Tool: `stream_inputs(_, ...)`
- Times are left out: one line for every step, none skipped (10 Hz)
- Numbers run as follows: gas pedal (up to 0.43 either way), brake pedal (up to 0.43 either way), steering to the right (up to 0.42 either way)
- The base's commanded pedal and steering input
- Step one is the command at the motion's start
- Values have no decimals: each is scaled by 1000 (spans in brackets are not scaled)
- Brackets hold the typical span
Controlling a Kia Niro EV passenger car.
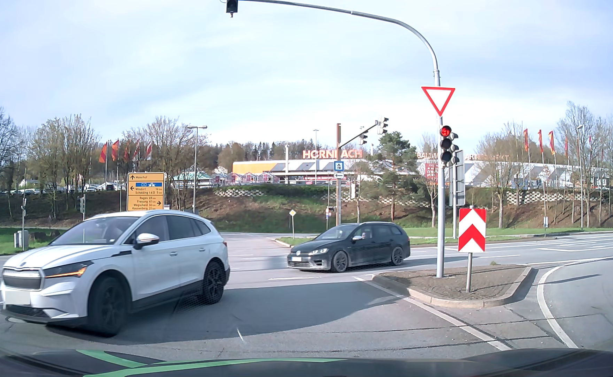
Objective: Follow the waypoints while adhering to traffic rules and regulations
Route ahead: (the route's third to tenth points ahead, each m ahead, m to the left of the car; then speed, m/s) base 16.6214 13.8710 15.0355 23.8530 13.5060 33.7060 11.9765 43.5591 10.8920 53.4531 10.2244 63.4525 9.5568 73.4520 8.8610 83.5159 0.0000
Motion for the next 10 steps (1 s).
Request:
stream_inputs(0,402,-2)
stream_inputs(0,409,-2)
stream_inputs(0,402,-2)
stream_inputs(0,409,-2)
stream_inputs(0,409,-2)
stream_inputs(0,409,-2)
stream_inputs(0,409,-2)
stream_inputs(0,409,-2)
stream_inputs(0,402,-2)
stream_inputs(0,409,-2)
